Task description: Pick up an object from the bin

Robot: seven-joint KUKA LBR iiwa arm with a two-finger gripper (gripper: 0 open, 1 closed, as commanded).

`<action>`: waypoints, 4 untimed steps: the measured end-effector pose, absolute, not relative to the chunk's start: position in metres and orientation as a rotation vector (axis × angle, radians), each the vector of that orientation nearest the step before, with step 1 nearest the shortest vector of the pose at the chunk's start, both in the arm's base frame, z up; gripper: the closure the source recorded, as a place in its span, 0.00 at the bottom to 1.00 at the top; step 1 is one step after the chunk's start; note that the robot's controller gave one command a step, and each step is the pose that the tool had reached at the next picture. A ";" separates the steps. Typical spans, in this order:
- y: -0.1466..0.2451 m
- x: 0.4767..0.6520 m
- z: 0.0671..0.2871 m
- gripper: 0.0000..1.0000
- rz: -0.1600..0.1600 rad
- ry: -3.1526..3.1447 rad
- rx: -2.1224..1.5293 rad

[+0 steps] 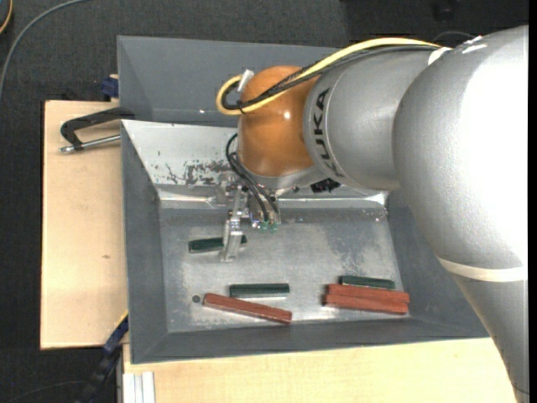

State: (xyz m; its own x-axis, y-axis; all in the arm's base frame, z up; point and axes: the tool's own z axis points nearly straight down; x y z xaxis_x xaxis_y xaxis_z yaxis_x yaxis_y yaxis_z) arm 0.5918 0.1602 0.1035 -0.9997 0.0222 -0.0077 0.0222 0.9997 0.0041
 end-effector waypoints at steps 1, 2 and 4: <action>0.149 0.597 0.103 0.00 0.005 3.131 0.189; 0.162 0.602 0.069 0.00 0.002 3.140 0.116; 0.163 0.603 0.070 1.00 0.004 3.137 0.117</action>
Offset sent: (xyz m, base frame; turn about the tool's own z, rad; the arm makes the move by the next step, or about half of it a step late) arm 0.0041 -0.0129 -0.0020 0.1007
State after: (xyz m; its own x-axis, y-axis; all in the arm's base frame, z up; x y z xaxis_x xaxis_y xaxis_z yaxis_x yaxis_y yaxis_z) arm 0.6026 0.1628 0.0704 -0.9972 0.0746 -0.0024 0.0746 0.9972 0.0024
